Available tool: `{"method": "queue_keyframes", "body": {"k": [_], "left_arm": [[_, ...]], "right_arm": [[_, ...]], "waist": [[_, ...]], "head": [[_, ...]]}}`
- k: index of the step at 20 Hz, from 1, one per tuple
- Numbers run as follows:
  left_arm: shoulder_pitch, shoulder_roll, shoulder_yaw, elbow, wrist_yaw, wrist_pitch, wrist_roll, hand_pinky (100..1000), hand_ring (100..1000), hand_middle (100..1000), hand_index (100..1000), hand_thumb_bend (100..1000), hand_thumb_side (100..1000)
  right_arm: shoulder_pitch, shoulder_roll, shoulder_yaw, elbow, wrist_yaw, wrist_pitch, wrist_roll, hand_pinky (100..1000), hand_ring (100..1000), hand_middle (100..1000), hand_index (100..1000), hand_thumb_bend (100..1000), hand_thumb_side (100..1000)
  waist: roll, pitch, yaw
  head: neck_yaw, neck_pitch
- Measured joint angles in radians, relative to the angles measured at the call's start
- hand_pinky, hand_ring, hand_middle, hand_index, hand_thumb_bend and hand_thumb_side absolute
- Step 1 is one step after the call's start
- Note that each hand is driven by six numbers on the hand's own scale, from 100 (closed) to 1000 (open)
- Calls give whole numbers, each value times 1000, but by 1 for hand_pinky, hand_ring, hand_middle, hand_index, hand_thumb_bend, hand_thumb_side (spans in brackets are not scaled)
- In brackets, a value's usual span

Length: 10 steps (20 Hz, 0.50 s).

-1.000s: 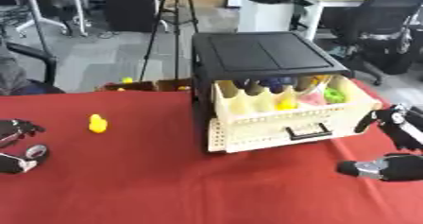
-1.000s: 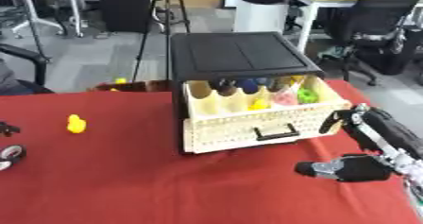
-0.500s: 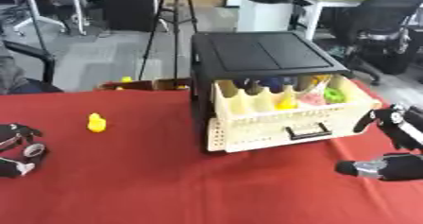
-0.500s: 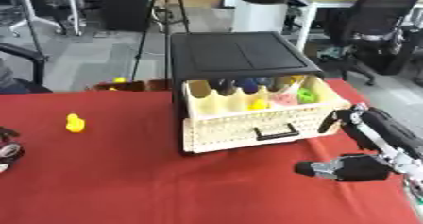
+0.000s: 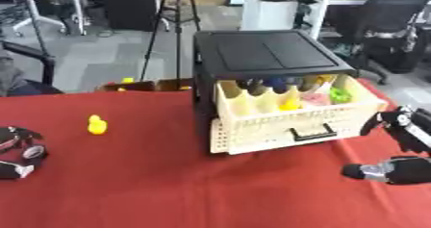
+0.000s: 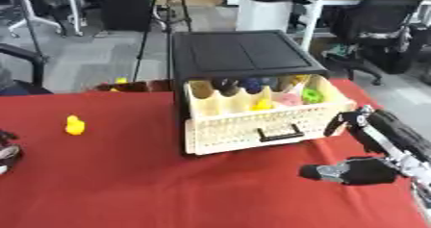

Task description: Pick up objects from table and place into drawer.

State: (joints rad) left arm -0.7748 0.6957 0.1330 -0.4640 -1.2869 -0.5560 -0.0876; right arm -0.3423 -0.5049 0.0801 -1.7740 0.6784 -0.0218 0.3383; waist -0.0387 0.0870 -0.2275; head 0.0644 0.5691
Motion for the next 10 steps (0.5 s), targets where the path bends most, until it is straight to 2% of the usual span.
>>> {"method": "queue_keyframes", "body": {"k": [2, 5, 8, 10], "left_arm": [[0, 0, 0, 4, 0, -1, -3, 631, 731, 747, 894, 234, 376], [0, 0, 0, 4, -1, -2, -1, 637, 745, 764, 893, 239, 375], [0, -1, 0, 2, -6, -2, 3, 637, 738, 752, 892, 232, 374], [0, -1, 0, 1, -8, -2, 6, 614, 688, 699, 876, 173, 345]], "right_arm": [[0, 0, 0, 0, 0, 0, 0, 258, 100, 100, 609, 913, 704], [0, 0, 0, 0, 0, 0, 0, 259, 100, 100, 608, 913, 704], [0, 0, 0, 0, 0, -1, 1, 260, 100, 100, 607, 913, 703], [0, 0, 0, 0, 0, -2, 1, 261, 100, 100, 607, 913, 704]], "waist": [[0, 0, 0], [-1, 2, 0], [-1, 3, 0], [-3, 3, 0]], "head": [[-1, 0], [-2, 0], [-4, 0], [-4, 0]]}}
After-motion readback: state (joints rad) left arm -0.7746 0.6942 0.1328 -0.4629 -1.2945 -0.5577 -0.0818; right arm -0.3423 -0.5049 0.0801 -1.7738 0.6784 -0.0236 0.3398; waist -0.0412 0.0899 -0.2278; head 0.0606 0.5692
